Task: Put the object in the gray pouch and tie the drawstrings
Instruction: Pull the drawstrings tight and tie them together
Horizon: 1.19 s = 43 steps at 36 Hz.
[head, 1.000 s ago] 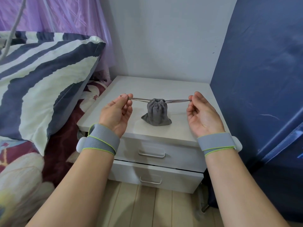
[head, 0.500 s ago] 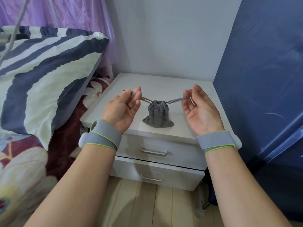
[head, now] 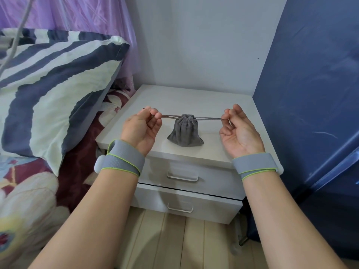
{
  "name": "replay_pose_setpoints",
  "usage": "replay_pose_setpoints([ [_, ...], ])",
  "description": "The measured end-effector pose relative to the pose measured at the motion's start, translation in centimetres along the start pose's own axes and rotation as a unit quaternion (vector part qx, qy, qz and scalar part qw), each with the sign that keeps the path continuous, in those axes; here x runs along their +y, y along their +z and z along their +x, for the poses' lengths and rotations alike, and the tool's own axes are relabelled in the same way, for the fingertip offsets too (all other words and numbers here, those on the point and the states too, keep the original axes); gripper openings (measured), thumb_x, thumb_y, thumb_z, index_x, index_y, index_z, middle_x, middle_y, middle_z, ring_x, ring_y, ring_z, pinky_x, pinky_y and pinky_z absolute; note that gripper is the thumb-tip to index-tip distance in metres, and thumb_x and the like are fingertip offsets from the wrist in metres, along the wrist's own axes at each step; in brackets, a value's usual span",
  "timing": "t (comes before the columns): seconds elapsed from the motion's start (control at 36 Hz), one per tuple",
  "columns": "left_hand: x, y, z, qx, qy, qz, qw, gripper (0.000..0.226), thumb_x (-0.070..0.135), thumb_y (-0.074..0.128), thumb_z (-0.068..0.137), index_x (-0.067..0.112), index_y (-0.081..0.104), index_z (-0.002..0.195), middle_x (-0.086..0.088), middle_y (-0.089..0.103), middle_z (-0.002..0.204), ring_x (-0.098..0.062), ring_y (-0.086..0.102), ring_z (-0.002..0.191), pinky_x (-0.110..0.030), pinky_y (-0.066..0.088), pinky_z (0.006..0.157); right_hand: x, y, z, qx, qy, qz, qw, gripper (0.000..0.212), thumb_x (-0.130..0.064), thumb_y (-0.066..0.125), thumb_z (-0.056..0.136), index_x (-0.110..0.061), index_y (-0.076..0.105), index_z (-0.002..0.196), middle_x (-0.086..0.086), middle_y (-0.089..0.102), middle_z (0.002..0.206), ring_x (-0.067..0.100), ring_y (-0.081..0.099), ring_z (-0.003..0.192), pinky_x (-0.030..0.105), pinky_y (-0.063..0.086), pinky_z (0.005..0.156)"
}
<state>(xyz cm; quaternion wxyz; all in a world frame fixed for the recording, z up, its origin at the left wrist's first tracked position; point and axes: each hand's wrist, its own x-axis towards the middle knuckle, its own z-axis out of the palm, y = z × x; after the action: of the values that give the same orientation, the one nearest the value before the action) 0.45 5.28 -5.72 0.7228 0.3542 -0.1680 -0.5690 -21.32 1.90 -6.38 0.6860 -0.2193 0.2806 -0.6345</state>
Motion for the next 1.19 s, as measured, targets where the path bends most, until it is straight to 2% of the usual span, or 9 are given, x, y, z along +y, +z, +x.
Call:
replay_pose_setpoints([
  [0.19, 0.0, 0.0, -0.3, -0.003, 0.004, 0.013, 1.000, 0.023, 0.008, 0.047, 0.101, 0.014, 0.051, 0.080, 0.003, 0.058, 0.061, -0.006, 0.060, 0.048, -0.015, 0.053, 0.053, 0.0, -0.1, -0.2, 0.000, 0.000, 0.000, 1.000, 0.020, 0.001, 0.053, 0.094, -0.018, 0.060, 0.091, 0.001, 0.063, 0.077, 0.007, 0.061, 0.059, 0.016, 0.024, 0.041],
  [0.44, 0.7, 1.0, -1.1, -0.046, 0.075, 0.082, 0.993, 0.018, 0.012, 0.049, 0.101, 0.016, 0.054, 0.084, 0.005, 0.069, 0.069, -0.003, 0.062, 0.054, -0.015, 0.053, 0.056, -0.8, 0.3, -0.5, -0.032, -0.018, -0.014, 0.999, 0.013, -0.006, 0.057, 0.094, -0.018, 0.060, 0.090, -0.003, 0.069, 0.076, 0.006, 0.063, 0.069, 0.016, 0.023, 0.044],
  [0.67, 1.0, 2.6, -1.8, -0.067, 0.103, 0.140, 0.982, 0.009, 0.017, 0.059, 0.097, 0.017, 0.059, 0.088, 0.003, 0.073, 0.078, -0.004, 0.062, 0.059, -0.014, 0.050, 0.056, -0.6, 1.8, -0.8, -0.066, -0.012, -0.046, 0.997, 0.013, -0.011, 0.059, 0.094, -0.018, 0.060, 0.083, -0.002, 0.070, 0.078, 0.002, 0.059, 0.064, 0.015, 0.023, 0.048],
  [0.86, 1.2, 4.3, -3.0, -0.076, 0.160, 0.259, 0.949, 0.004, 0.018, 0.064, 0.093, 0.016, 0.067, 0.092, 0.002, 0.076, 0.082, -0.006, 0.065, 0.062, -0.018, 0.049, 0.059, -0.7, 3.5, -1.3, -0.104, -0.019, -0.067, 0.992, 0.008, -0.013, 0.058, 0.095, -0.017, 0.062, 0.090, -0.003, 0.067, 0.077, 0.002, 0.059, 0.062, 0.015, 0.027, 0.050],
  [1.0, 1.0, 5.6, -3.4, -0.092, 0.208, 0.313, 0.922, 0.007, 0.013, 0.067, 0.091, 0.013, 0.073, 0.092, -0.003, 0.073, 0.083, -0.009, 0.065, 0.060, -0.020, 0.049, 0.058, -0.6, 4.9, -1.8, -0.128, -0.047, -0.135, 0.981, 0.011, -0.015, 0.058, 0.095, -0.022, 0.062, 0.088, -0.004, 0.068, 0.082, 0.008, 0.063, 0.074, 0.016, 0.036, 0.052],
  [1.11, 0.5, 6.0, -3.6, -0.098, 0.237, 0.358, 0.898, 0.010, 0.012, 0.067, 0.091, 0.014, 0.075, 0.095, 0.002, 0.067, 0.073, -0.008, 0.062, 0.058, -0.020, 0.051, 0.055, -0.2, 5.3, -2.1, -0.144, -0.087, -0.231, 0.958, 0.013, -0.014, 0.056, 0.096, -0.020, 0.066, 0.089, -0.005, 0.062, 0.076, 0.008, 0.057, 0.069, 0.019, 0.039, 0.056],
  [1.19, 0.3, 6.1, -3.6, -0.114, 0.243, 0.392, 0.880, 0.014, 0.007, 0.065, 0.091, 0.015, 0.076, 0.093, 0.003, 0.065, 0.066, -0.007, 0.060, 0.056, -0.020, 0.051, 0.054, 0.2, 5.5, -2.3, -0.139, -0.109, -0.262, 0.949, 0.013, -0.012, 0.059, 0.094, -0.015, 0.070, 0.088, -0.003, 0.058, 0.072, 0.008, 0.050, 0.064, 0.019, 0.039, 0.055],
])
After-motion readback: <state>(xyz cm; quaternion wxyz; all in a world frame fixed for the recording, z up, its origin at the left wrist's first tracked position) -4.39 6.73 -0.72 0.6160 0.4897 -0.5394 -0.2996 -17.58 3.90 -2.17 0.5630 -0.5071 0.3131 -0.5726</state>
